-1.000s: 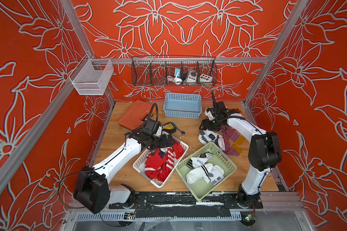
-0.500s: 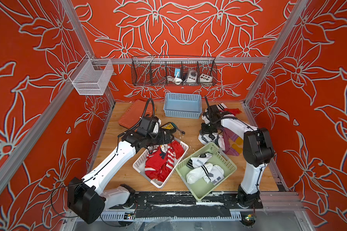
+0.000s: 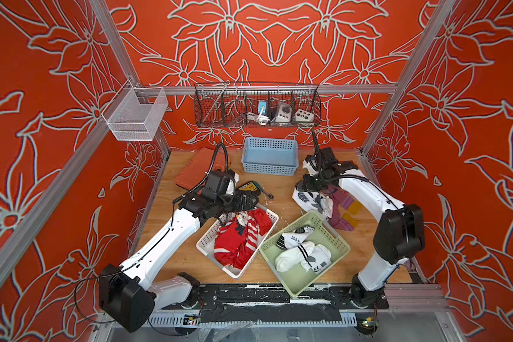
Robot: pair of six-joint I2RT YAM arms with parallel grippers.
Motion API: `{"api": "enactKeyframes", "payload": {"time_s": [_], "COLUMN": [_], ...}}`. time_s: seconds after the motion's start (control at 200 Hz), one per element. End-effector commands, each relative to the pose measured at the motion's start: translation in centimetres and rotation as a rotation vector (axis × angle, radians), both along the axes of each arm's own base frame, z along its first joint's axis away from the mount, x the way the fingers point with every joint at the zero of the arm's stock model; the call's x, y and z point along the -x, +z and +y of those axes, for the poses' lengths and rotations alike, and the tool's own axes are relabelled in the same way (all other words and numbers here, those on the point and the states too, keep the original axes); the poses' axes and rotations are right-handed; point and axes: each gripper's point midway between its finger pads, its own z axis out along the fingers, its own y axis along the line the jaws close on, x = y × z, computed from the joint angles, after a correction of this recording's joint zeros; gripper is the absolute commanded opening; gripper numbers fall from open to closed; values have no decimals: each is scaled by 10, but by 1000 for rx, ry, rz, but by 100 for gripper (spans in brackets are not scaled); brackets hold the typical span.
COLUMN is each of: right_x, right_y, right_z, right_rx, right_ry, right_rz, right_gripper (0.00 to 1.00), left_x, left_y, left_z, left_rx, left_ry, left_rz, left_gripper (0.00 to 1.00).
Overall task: Sort the socks into the basket by color
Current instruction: Pick up the sock from the center of the board.
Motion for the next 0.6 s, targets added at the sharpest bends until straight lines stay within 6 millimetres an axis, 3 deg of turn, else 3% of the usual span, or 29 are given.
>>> {"api": "enactKeyframes", "payload": {"time_s": [0.0,0.595], "right_x": [9,51], "right_y": [35,151], "right_z": [-2,-5], "right_rx": [-10,-108], "right_ry": [28,96], "right_rz": [-81,-350], "right_gripper": [0,0], "left_x": [-10,-24], "left_y": [17,26], "left_z": [-6,-25], "left_rx": [34,68], "left_ry": [-14,-68], "left_rz": [-44,-64], "left_gripper": [99,97]}}
